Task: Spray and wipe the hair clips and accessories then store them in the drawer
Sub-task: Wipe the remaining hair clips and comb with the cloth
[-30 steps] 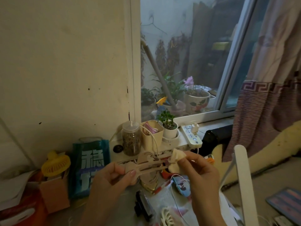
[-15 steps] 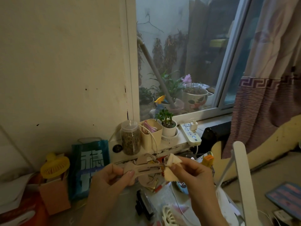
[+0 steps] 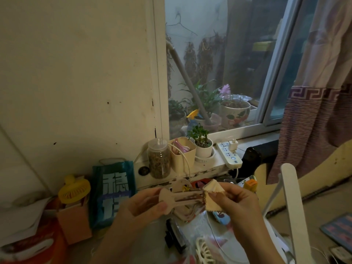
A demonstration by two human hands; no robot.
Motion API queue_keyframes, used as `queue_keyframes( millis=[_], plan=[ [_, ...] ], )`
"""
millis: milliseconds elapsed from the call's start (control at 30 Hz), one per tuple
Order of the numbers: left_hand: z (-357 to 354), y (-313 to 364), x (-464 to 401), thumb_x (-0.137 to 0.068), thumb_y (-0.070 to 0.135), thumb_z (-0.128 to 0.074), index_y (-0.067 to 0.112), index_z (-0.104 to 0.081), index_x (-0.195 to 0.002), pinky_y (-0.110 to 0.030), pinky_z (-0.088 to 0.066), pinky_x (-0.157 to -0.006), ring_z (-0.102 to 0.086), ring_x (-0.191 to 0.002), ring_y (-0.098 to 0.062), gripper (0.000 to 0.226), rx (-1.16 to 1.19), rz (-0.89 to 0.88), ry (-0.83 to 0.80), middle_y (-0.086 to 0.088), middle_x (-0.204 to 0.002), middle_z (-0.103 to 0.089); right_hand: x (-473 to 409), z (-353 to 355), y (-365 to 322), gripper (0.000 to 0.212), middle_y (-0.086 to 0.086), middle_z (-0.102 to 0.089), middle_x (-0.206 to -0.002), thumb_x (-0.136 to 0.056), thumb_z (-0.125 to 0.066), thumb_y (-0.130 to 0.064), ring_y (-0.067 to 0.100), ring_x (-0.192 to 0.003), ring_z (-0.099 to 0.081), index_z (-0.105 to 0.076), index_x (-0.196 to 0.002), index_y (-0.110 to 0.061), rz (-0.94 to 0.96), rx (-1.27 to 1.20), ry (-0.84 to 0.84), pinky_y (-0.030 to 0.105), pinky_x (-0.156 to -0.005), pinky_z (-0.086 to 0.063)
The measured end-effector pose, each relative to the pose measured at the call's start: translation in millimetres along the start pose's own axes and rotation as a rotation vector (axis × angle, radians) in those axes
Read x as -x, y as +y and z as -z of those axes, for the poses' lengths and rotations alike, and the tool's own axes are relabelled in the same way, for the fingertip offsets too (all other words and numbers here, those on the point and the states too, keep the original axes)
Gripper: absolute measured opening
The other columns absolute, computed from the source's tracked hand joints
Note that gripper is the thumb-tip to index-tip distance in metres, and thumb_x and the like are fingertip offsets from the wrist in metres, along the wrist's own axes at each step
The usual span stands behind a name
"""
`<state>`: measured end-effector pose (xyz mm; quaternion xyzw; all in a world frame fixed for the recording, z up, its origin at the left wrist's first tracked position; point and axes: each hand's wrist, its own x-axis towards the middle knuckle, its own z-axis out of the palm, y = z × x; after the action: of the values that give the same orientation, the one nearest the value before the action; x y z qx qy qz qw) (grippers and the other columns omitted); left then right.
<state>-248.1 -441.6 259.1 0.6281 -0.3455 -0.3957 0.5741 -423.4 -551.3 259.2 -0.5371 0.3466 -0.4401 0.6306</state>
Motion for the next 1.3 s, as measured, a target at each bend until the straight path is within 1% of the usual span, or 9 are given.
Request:
queue_keyframes(
  millis=[200, 467, 633, 767, 900, 1033, 1100, 1200, 1300],
  plan=[
    [-5, -6, 2, -0.058, 0.016, -0.069, 0.030, -0.077, -0.084, -0.039, -0.053, -0.084, -0.070, -0.092, -0.016, 0.030, 0.195, 0.079, -0.022, 0.004, -0.097, -0.074, 0, -2, 4, 0.020, 0.006, -0.071, -0.059, -0.081, -0.055, 0.012, 0.011, -0.050, -0.065, -0.067, -0.078, -0.003, -0.064, -0.076, 0.003, 0.017, -0.045, -0.050],
    [-12, -13, 7, -0.057, 0.014, -0.069, 0.022, -0.076, -0.084, -0.033, -0.057, -0.073, -0.071, -0.087, -0.022, 0.029, 0.270, 0.091, -0.036, -0.004, -0.094, -0.074, -2, -2, 16, 0.014, 0.005, -0.072, -0.063, -0.084, -0.056, 0.006, 0.011, -0.053, -0.067, -0.068, -0.086, -0.001, -0.087, -0.104, 0.070, 0.018, -0.046, -0.051],
    [-9, -15, 6, -0.069, 0.012, -0.074, 0.019, -0.074, -0.087, -0.029, -0.058, -0.067, -0.071, -0.089, -0.023, 0.019, 0.342, 0.101, -0.038, -0.005, -0.095, -0.074, -7, 6, 21, 0.013, 0.010, -0.073, -0.072, -0.084, -0.060, -0.002, 0.019, -0.062, -0.069, -0.068, -0.090, -0.009, -0.074, -0.105, 0.214, 0.033, -0.061, -0.055],
    [-4, -13, 6, -0.070, 0.012, -0.070, 0.017, -0.072, -0.086, -0.029, -0.058, -0.067, -0.071, -0.089, -0.021, 0.017, 0.351, 0.070, -0.017, -0.004, -0.096, -0.074, -4, 15, 9, 0.010, 0.004, -0.069, -0.070, -0.082, -0.065, -0.006, 0.022, -0.069, -0.068, -0.061, -0.087, -0.013, 0.131, 0.057, 0.400, 0.039, -0.065, -0.054],
    [-9, -13, 6, -0.070, 0.020, -0.076, 0.026, -0.073, -0.081, -0.033, -0.053, -0.075, -0.071, -0.089, -0.017, 0.012, 0.285, 0.006, -0.012, 0.003, -0.094, -0.074, 13, -1, 0, 0.004, -0.002, -0.070, -0.075, -0.077, -0.071, -0.024, 0.010, -0.068, -0.067, -0.067, -0.075, -0.026, 0.356, 0.274, 0.207, 0.028, -0.056, -0.054],
    [-12, -17, 6, -0.051, 0.033, -0.079, 0.026, -0.073, -0.087, -0.028, -0.055, -0.073, -0.070, -0.092, -0.020, 0.038, 0.239, -0.051, -0.034, -0.002, -0.097, -0.073, 22, -21, 14, 0.015, -0.012, -0.068, -0.081, -0.071, -0.065, -0.044, 0.004, -0.078, -0.063, -0.072, -0.080, -0.034, 0.555, 0.445, 0.146, 0.021, -0.055, -0.051],
    [-13, -17, 7, -0.048, 0.033, -0.077, 0.025, -0.074, -0.087, -0.023, -0.055, -0.067, -0.070, -0.088, -0.017, 0.040, 0.235, -0.083, -0.040, -0.002, -0.094, -0.074, 24, -26, 22, 0.017, -0.019, -0.067, -0.083, -0.069, -0.063, -0.045, -0.002, -0.078, -0.062, -0.070, -0.084, -0.039, 0.576, 0.493, 0.169, 0.020, -0.056, -0.051],
    [-13, -16, 8, -0.049, 0.026, -0.078, 0.024, -0.076, -0.079, -0.016, -0.053, -0.059, -0.071, -0.075, -0.012, 0.030, 0.235, -0.124, -0.020, 0.000, -0.083, -0.074, 25, -33, 31, 0.013, -0.020, -0.066, -0.078, -0.069, -0.070, -0.037, -0.002, -0.074, -0.061, -0.067, -0.082, -0.035, 0.663, 0.607, 0.227, 0.032, -0.058, -0.054],
    [-14, -17, 10, -0.046, 0.035, -0.075, 0.028, -0.075, -0.081, -0.017, -0.053, -0.062, -0.071, -0.077, -0.012, 0.036, 0.214, -0.132, -0.030, 0.000, -0.083, -0.074, 24, -42, 40, 0.015, -0.019, -0.065, -0.078, -0.068, -0.075, -0.023, -0.001, -0.071, -0.059, -0.068, -0.080, -0.029, 0.773, 0.714, 0.253, 0.040, -0.056, -0.052]
  ],
)
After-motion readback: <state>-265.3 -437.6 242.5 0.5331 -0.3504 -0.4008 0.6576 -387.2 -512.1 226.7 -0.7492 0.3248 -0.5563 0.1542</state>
